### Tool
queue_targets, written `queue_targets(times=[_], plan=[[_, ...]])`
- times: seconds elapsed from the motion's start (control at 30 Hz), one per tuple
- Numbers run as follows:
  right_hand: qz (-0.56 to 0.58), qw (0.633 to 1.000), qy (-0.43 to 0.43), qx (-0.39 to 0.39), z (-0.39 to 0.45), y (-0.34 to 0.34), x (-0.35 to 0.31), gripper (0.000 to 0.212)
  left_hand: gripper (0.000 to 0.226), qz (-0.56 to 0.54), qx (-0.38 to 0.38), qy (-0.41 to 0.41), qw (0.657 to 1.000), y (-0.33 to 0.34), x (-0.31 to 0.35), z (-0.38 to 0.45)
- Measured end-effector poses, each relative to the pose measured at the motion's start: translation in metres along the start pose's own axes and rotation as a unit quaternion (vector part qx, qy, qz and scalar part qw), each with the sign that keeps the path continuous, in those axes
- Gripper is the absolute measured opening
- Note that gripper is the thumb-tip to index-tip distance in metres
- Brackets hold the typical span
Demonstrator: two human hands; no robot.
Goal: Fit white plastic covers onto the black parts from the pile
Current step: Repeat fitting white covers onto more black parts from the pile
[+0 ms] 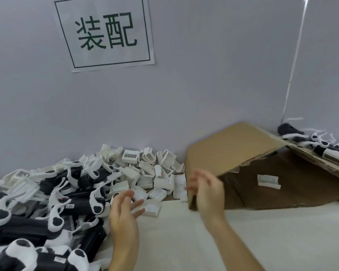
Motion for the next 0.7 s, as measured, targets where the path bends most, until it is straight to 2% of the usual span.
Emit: queue_targets(times=[0.1,0.17,0.27,0.33,0.5,0.6,0.7], plan=[[-0.098,0.991,-0.02,-0.087,-0.026,0.011,0.042,0.033,0.027,0.042,-0.028,0.004,0.999,0.0,0.0,0.0],[-0.209,0.966,-0.019,-0.15,-0.035,0.017,0.058,0.033,0.026,0.103,-0.065,0.002,0.993,0.0,-0.002,-0.001],[-0.31,0.926,-0.052,-0.209,-0.038,0.021,0.064,0.033,0.025,0.251,-0.136,0.015,0.958,0.0,-0.007,-0.005],[-0.327,0.918,-0.073,-0.213,-0.037,0.021,0.064,0.034,0.022,0.306,-0.155,0.019,0.939,0.0,-0.01,-0.008],[-0.31,0.928,-0.086,-0.189,-0.032,0.018,0.068,0.038,0.023,0.316,-0.111,0.067,0.94,0.0,-0.001,-0.008],[-0.298,0.931,-0.107,-0.183,-0.032,0.02,0.067,0.039,0.024,0.295,-0.054,0.101,0.949,-0.001,0.008,-0.008],[-0.302,0.925,-0.125,-0.193,-0.034,0.021,0.068,0.041,0.013,0.31,0.026,0.114,0.944,-0.004,0.017,-0.01]])
Point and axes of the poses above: each hand's wrist, its own z-axis towards the middle knuckle, its own y-axis out of the palm, x = y × z, the point moved 3 cm from there along z, towards the middle knuckle, and after that the axes turned 1 degree about -x, right-handed, at the moved point
